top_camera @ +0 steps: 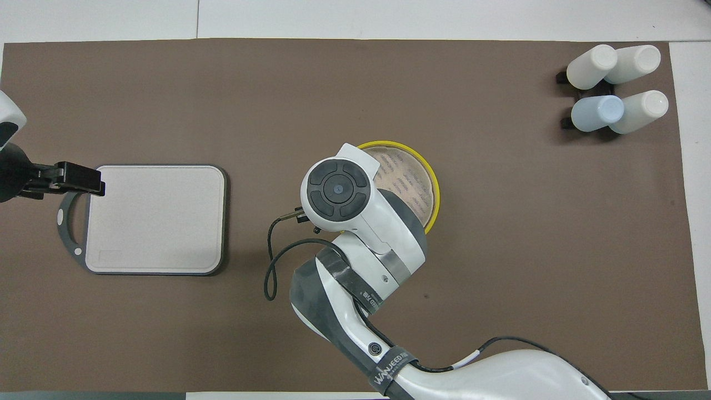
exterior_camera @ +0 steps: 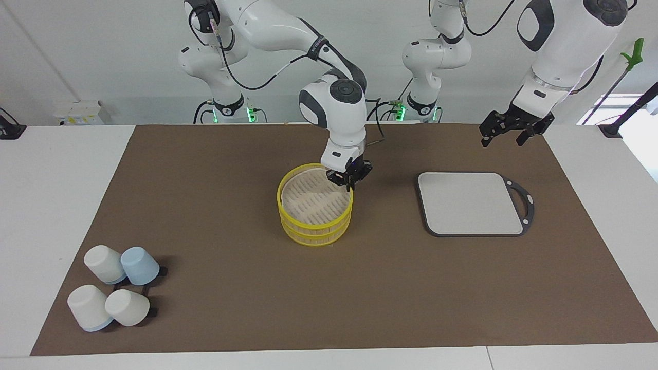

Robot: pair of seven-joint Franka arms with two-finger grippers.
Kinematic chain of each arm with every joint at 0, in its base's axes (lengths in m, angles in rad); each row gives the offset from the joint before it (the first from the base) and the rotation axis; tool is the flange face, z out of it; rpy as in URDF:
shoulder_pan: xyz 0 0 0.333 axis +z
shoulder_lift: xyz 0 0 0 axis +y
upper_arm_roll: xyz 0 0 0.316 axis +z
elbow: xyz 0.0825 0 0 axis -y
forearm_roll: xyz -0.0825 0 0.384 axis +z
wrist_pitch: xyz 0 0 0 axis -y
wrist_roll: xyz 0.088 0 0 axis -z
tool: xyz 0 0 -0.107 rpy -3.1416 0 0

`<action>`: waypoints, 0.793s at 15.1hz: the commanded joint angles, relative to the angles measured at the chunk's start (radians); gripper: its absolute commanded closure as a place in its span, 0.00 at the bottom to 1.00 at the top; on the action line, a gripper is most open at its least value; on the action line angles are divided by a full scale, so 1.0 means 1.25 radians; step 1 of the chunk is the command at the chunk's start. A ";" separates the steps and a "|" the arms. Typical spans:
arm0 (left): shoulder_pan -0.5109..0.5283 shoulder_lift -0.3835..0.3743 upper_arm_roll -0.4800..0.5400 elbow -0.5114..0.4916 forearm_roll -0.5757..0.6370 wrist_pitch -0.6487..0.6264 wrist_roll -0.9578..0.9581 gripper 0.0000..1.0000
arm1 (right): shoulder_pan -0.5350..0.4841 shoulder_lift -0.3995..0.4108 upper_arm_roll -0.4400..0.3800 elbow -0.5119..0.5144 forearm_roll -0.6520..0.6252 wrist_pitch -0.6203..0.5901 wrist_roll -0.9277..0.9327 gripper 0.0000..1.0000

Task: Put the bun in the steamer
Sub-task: 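Lower the lid onto the steamer with the right gripper and release it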

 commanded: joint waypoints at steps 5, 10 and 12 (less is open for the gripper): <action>0.010 -0.022 -0.004 -0.019 -0.005 0.001 0.012 0.00 | -0.009 -0.020 0.006 -0.020 -0.003 -0.008 0.000 0.11; 0.010 -0.022 -0.004 -0.019 -0.005 0.001 0.011 0.00 | -0.033 -0.040 -0.003 -0.007 -0.005 -0.029 -0.009 0.00; 0.010 -0.022 -0.004 -0.019 -0.005 0.001 0.011 0.00 | -0.063 -0.063 -0.003 -0.006 -0.020 -0.045 -0.013 0.00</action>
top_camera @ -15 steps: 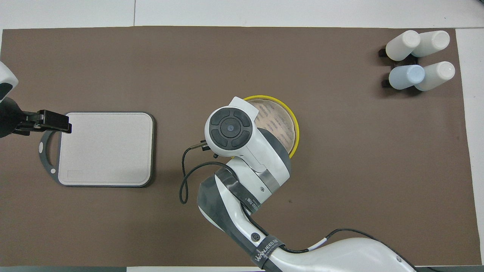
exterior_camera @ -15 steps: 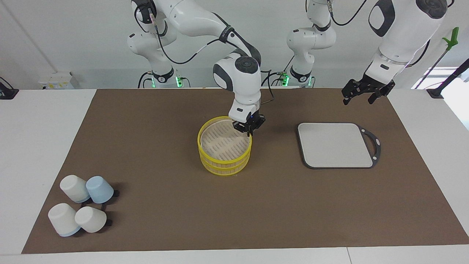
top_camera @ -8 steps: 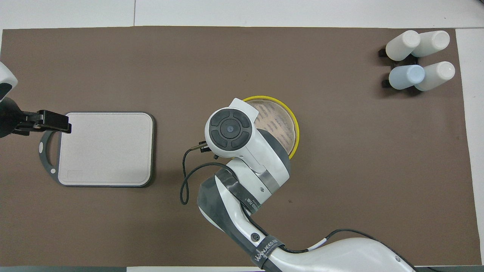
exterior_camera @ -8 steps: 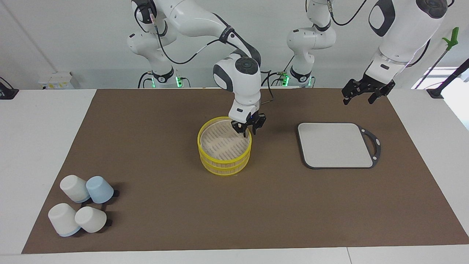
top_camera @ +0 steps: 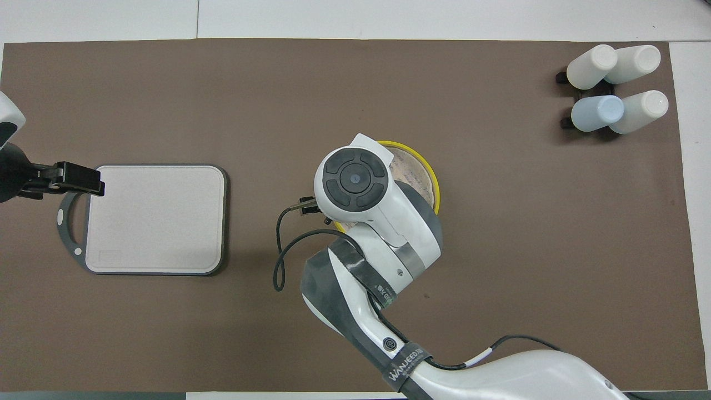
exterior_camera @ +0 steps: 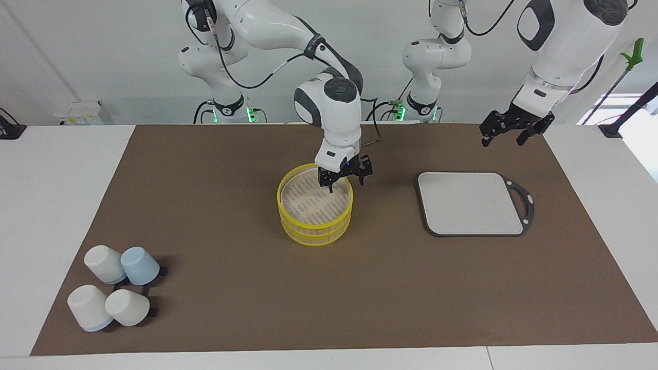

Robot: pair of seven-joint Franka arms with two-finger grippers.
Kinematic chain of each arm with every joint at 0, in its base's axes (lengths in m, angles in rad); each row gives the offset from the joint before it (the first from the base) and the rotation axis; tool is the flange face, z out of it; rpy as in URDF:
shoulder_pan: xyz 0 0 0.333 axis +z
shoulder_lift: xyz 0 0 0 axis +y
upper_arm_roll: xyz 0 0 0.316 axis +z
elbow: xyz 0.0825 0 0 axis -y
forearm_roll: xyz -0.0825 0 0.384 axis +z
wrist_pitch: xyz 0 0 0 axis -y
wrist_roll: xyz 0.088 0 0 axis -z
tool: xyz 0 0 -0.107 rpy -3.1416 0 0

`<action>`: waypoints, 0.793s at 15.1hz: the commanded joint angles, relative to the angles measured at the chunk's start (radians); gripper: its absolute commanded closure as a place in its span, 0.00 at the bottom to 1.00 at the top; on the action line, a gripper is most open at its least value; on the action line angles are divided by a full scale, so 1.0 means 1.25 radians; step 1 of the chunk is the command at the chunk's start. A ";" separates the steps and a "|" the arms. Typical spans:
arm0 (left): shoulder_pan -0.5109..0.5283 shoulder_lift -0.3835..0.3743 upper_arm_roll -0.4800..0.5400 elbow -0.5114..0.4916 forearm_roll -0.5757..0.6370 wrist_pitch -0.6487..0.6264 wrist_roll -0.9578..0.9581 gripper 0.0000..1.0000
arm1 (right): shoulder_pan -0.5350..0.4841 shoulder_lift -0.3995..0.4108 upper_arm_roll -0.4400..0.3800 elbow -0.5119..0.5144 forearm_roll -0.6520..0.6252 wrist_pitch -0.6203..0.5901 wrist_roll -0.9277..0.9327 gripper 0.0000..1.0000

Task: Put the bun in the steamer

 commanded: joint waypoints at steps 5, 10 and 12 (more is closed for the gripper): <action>0.009 -0.021 -0.004 -0.018 -0.005 0.002 0.010 0.00 | -0.133 -0.102 0.009 0.045 -0.035 -0.199 -0.139 0.00; 0.008 -0.020 -0.004 -0.017 -0.005 0.003 0.010 0.00 | -0.319 -0.162 0.010 0.043 -0.034 -0.291 -0.218 0.00; 0.008 -0.020 -0.004 -0.018 -0.005 0.003 0.010 0.00 | -0.370 -0.171 0.009 0.040 -0.034 -0.309 -0.310 0.00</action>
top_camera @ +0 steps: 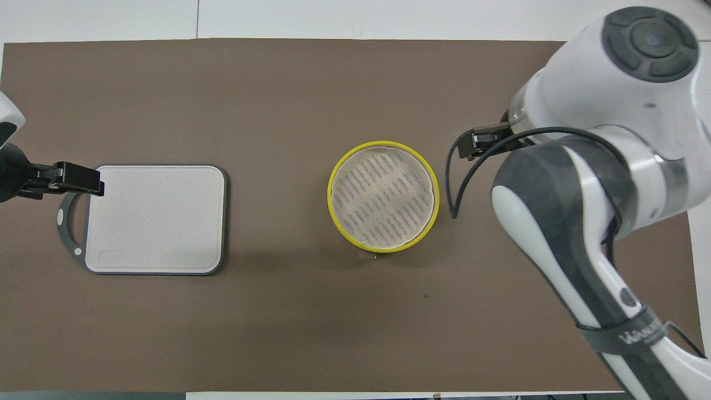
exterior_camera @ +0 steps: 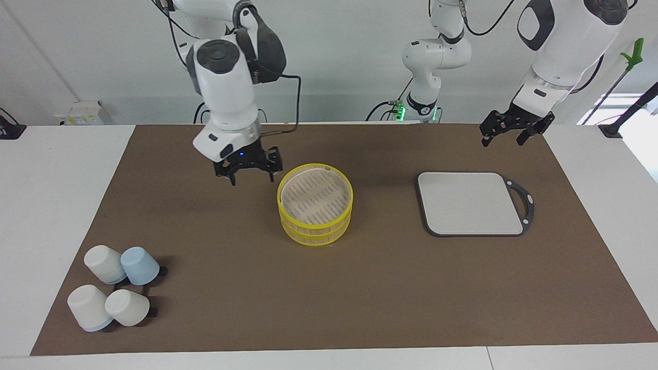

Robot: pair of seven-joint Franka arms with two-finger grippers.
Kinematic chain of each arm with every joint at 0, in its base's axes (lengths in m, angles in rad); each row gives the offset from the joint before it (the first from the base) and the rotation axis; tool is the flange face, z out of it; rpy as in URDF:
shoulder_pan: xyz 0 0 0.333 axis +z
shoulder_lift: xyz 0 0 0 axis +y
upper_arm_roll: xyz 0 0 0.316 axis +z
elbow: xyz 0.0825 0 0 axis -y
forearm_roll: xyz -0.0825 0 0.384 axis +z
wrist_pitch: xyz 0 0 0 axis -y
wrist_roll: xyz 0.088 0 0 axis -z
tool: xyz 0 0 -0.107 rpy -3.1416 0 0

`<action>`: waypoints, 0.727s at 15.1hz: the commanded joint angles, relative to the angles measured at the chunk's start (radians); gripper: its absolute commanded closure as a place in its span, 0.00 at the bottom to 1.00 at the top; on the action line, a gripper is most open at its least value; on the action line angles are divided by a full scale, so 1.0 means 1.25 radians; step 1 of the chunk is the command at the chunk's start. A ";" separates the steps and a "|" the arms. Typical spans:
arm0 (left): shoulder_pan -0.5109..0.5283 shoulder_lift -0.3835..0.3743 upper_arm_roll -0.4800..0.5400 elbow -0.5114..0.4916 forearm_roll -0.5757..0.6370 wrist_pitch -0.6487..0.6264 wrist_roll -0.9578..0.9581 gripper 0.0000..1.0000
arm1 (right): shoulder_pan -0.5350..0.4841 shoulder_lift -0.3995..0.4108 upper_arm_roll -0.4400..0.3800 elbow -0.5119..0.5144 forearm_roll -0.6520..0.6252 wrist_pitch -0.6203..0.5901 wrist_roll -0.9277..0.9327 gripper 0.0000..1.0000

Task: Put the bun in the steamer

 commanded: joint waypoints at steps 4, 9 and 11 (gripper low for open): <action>0.004 -0.019 -0.004 -0.015 -0.005 0.003 0.009 0.00 | -0.092 -0.025 0.014 -0.013 0.002 -0.026 -0.082 0.00; 0.006 -0.019 -0.005 -0.015 -0.005 0.003 0.009 0.00 | -0.073 -0.069 -0.009 -0.011 0.012 -0.058 -0.081 0.00; 0.009 -0.019 -0.005 -0.015 -0.005 0.003 0.011 0.00 | -0.068 -0.102 -0.013 -0.018 0.014 -0.092 -0.082 0.00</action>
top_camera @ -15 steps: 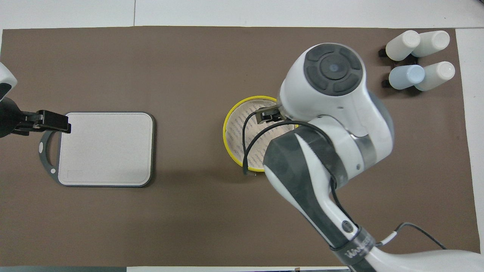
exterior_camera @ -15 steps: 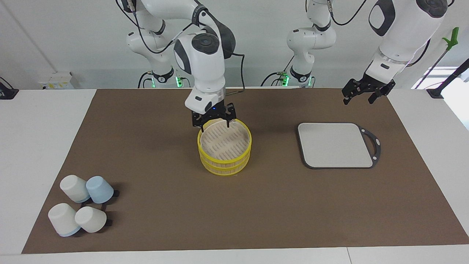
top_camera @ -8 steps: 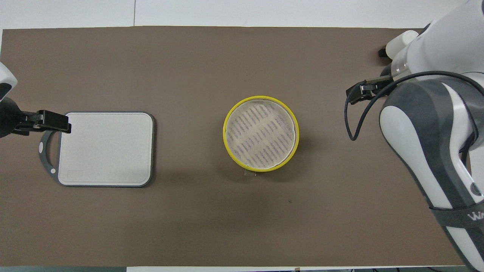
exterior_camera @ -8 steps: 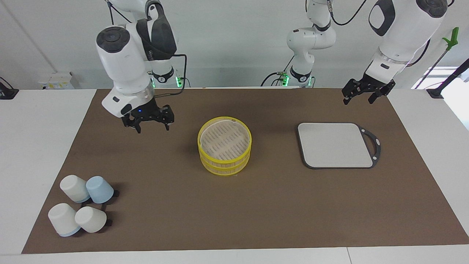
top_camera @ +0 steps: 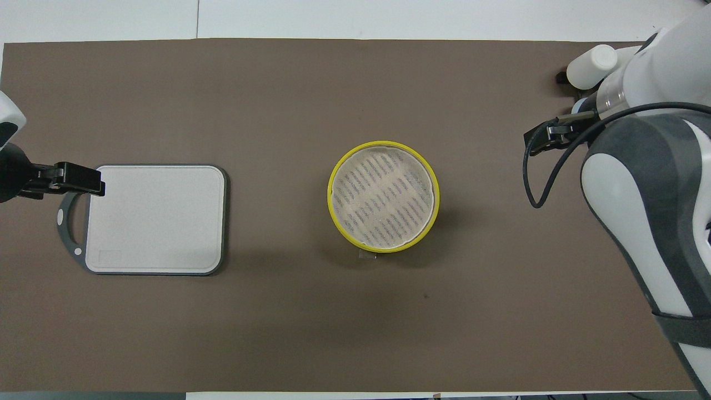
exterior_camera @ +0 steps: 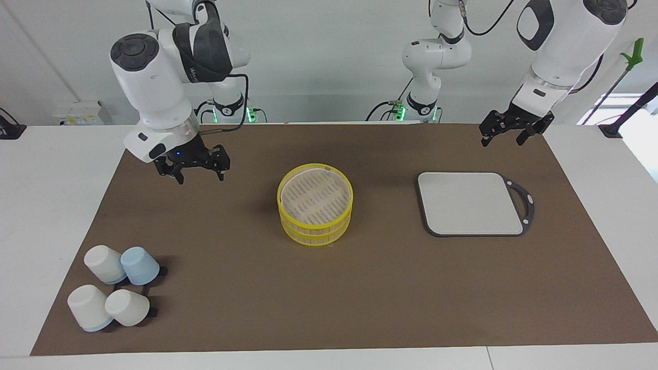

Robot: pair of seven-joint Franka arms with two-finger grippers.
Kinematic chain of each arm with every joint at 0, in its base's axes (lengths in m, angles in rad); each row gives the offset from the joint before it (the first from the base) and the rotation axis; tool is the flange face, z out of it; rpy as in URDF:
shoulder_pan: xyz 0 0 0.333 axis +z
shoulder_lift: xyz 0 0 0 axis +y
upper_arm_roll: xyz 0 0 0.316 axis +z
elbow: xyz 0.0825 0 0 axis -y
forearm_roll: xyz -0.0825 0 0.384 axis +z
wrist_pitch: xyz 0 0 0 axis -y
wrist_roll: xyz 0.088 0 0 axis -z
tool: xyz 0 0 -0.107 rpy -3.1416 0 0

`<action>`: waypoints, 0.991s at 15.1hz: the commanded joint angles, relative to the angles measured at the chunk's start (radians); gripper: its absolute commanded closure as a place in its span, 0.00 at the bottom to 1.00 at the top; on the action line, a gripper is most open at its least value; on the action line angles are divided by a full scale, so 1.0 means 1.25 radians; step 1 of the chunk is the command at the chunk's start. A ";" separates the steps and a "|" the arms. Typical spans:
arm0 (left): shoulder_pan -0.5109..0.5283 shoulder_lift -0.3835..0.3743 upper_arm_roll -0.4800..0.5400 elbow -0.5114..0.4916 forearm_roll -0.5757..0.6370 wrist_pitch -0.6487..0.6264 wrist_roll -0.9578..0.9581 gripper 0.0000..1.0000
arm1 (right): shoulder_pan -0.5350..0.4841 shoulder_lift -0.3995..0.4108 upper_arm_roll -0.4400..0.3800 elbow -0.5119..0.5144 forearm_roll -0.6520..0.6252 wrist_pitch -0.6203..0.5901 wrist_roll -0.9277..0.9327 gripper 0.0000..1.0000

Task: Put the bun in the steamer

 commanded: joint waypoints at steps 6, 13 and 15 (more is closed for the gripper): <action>0.008 -0.017 -0.002 -0.013 -0.005 0.004 0.009 0.00 | 0.008 -0.121 -0.044 -0.148 0.037 0.016 -0.062 0.00; 0.008 -0.017 -0.002 -0.015 -0.005 0.007 0.009 0.00 | 0.006 -0.116 -0.045 -0.158 0.030 0.040 -0.060 0.00; 0.008 -0.017 -0.002 -0.014 -0.005 0.007 0.009 0.00 | 0.008 -0.117 -0.045 -0.159 0.030 0.040 -0.057 0.00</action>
